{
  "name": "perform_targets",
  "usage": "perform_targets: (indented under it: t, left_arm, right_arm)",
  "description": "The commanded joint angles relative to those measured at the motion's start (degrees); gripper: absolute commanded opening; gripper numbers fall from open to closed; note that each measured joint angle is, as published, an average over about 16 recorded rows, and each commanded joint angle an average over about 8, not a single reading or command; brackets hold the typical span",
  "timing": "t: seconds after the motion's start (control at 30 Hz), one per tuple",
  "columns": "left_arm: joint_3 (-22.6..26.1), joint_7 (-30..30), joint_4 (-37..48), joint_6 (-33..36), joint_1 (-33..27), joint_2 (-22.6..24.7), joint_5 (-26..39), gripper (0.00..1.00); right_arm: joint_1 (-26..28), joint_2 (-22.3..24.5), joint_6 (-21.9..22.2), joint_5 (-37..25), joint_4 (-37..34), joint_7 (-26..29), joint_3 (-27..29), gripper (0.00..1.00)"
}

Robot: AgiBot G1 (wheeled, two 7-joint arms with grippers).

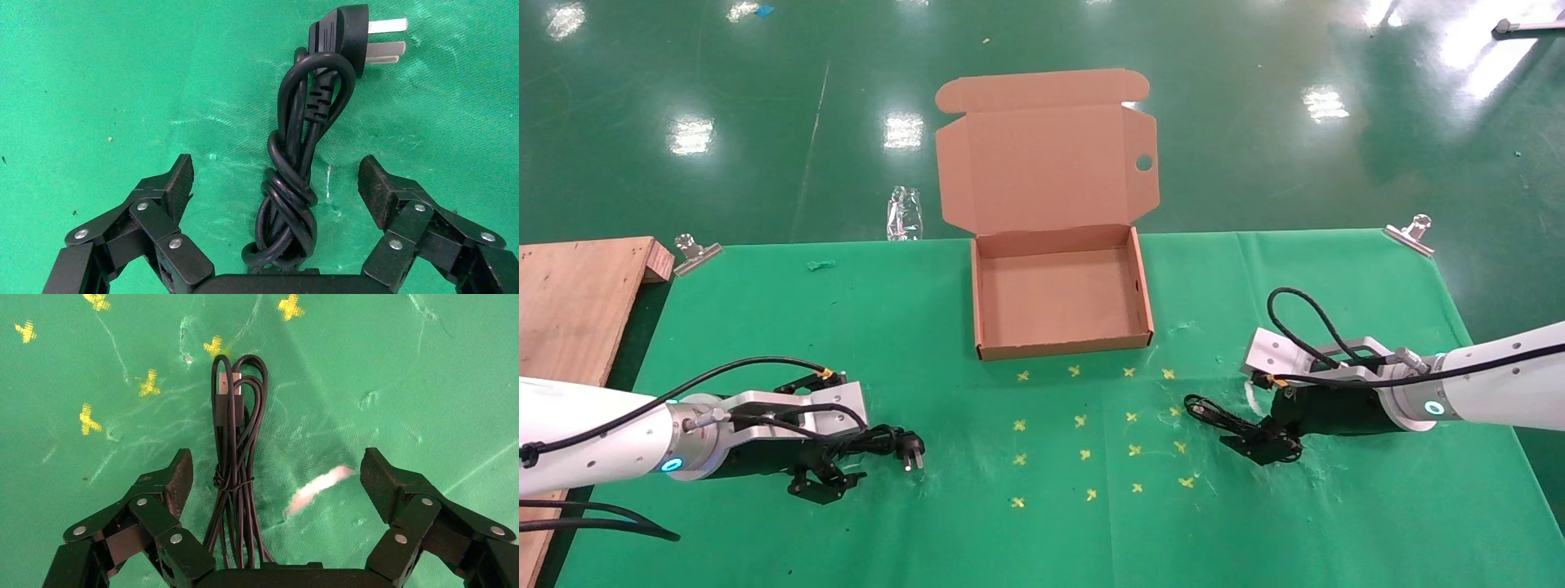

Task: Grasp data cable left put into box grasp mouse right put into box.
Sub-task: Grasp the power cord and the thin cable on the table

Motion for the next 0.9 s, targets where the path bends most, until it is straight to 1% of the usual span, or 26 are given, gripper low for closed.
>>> perform_targets:
  t: [0.03,0.9]
  left_arm:
    - [0.00,0.00,0.00,0.00,0.00,-0.01,-0.01,0.00]
    - [-0.01,0.00,-0.01,0.01,-0.01,-0.01,-0.17,0.00]
  right_arm:
    - [-0.03,0.08,-0.05,0.06,0.19,0.06,0.03,0.00]
    - [-0.54,0.57,-0.20,0.21,1.47,0.31,0.12,0.00]
